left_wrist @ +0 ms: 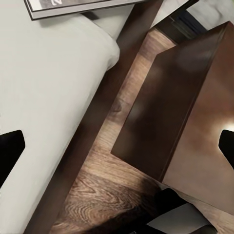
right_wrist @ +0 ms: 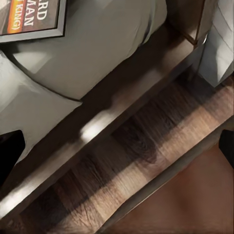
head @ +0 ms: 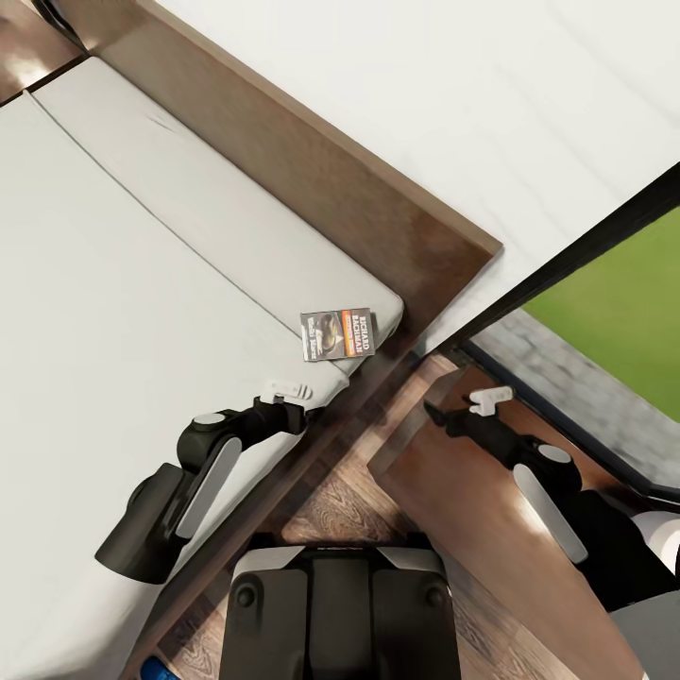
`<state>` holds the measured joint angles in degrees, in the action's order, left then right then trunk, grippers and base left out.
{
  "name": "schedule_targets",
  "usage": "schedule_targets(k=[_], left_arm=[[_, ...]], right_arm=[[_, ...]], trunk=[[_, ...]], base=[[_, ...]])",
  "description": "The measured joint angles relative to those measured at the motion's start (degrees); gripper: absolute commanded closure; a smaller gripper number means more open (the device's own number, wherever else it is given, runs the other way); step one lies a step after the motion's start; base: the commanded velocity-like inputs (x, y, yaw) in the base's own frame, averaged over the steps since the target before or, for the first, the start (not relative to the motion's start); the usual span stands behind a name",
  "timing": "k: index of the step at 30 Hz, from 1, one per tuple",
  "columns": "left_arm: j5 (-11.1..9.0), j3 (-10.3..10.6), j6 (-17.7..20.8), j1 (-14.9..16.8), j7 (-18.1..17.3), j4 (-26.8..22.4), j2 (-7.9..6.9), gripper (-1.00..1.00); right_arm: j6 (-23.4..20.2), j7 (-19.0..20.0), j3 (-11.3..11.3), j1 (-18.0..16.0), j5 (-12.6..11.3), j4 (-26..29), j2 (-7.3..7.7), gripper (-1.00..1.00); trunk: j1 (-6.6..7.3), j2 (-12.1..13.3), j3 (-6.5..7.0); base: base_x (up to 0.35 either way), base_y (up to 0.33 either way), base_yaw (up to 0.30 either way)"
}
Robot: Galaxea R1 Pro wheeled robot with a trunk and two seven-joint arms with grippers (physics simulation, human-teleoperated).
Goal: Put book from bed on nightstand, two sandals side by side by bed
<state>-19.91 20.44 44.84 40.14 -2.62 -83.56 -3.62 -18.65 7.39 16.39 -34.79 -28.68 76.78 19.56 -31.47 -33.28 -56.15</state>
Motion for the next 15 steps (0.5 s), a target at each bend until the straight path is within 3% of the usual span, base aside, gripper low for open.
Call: schedule_targets(k=[6, 9, 15], left_arm=[[0.0, 0.0, -0.1, 0.0, -0.1, 0.0, -0.04, -1.00], [-0.1, 0.3, -0.1, 0.0, 0.0, 0.0, -0.04, -1.00], [-0.1, 0.4, -0.2, 0.0, -0.2, 0.0, -0.04, -1.00]], right_arm=[[0.0, 5.3, -0.1, -1.8, -4.1, -5.4, -0.01, -1.00], [0.0, 11.6, -0.3, -3.6, -7.5, -10.1, 0.05, -1.00], [0.0, 18.5, -1.1, -4.1, -8.3, -11.4, 0.08, -1.00]], trunk=[[0.00, 0.0, 0.00], [0.00, 0.0, 0.00], [0.00, 0.0, 0.00]], base=[[0.000, 0.000, 0.000], [0.000, 0.000, 0.000], [0.000, 0.000, 0.000]])
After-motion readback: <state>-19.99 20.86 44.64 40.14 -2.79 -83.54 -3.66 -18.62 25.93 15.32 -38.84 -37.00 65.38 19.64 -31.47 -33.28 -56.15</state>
